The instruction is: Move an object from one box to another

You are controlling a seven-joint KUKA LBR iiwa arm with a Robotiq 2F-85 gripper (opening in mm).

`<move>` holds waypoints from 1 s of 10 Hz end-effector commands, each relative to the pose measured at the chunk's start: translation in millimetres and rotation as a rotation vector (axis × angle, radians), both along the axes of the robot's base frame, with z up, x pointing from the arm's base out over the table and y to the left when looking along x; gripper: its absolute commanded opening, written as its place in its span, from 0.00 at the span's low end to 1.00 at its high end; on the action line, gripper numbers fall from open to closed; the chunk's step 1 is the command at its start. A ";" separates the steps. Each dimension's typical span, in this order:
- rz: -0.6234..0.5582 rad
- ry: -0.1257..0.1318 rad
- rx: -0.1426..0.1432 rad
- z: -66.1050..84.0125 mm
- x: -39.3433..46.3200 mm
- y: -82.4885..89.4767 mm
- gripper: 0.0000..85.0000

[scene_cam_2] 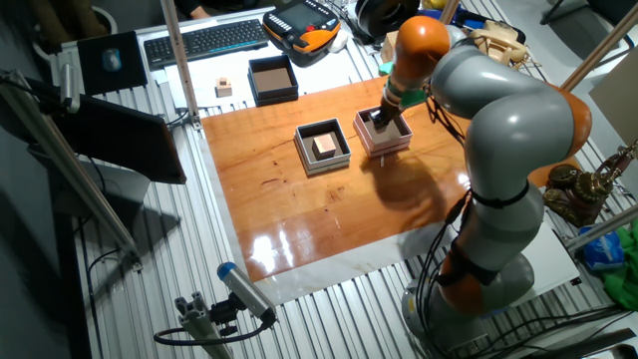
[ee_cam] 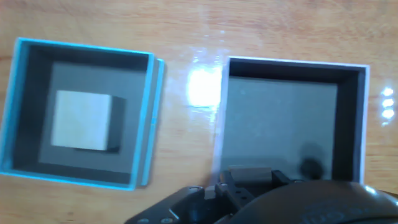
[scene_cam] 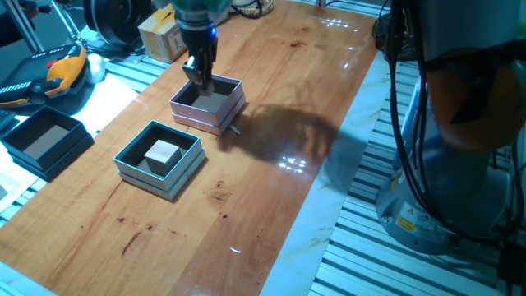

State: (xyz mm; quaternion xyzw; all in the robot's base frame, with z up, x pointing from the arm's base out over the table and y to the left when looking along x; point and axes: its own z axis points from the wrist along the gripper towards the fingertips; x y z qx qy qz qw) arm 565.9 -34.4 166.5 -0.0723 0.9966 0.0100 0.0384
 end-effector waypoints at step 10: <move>-0.059 0.024 0.000 -31.4 1.1 -36.0 0.00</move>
